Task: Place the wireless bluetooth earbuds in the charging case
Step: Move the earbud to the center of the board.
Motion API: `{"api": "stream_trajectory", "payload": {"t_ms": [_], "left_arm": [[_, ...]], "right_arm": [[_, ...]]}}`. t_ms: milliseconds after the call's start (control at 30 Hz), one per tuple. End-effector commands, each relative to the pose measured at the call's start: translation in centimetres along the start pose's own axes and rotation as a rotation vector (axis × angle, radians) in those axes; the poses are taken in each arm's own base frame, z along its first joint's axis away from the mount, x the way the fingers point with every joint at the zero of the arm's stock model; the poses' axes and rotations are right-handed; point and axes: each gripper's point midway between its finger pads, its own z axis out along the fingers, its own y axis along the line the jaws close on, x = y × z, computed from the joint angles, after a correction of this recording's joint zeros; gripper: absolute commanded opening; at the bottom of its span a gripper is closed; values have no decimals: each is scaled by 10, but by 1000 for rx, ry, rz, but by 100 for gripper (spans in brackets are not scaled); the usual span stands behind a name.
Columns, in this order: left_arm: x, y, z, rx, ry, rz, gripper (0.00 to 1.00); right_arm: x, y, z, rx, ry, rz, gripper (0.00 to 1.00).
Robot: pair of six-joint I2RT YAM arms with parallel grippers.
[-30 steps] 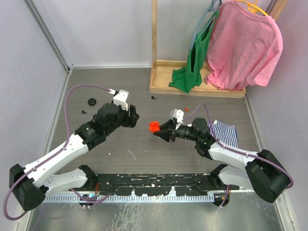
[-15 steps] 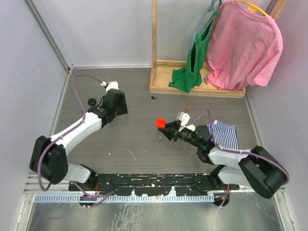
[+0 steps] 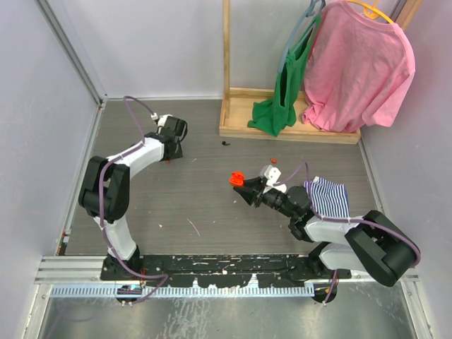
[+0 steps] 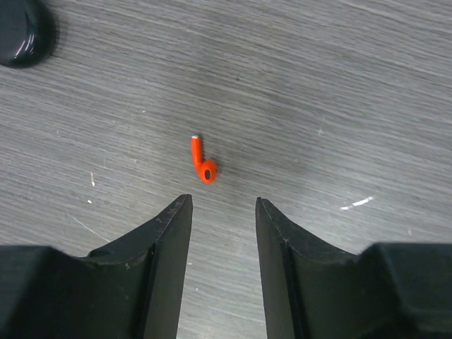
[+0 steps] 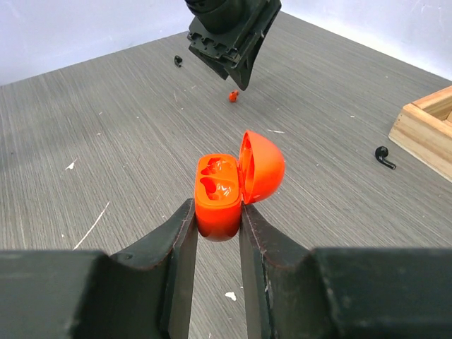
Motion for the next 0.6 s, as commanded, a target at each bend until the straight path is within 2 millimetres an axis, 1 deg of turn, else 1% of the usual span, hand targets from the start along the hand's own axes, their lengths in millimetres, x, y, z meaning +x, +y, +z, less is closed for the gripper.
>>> {"api": "stream_trajectory", "payload": {"t_ms": [0,133,300,433,567], "left_arm": [[-13,10,10,-47,8,-20,42],[-11,11,25,-43,44,-35,42],[-5,16,40,-64,94,-36,38],[5,16,47,-63,139,-29,32],[16,13,50,-36,181,-6,29]], "right_arm": [[-20,-1,5,-1,-73,-41,1],[-19,-1,7,-1,-66,-46,1],[-14,-2,7,5,-47,-47,1],[-13,-2,8,5,-39,-51,1],[-13,-3,9,6,-37,-53,1]]}}
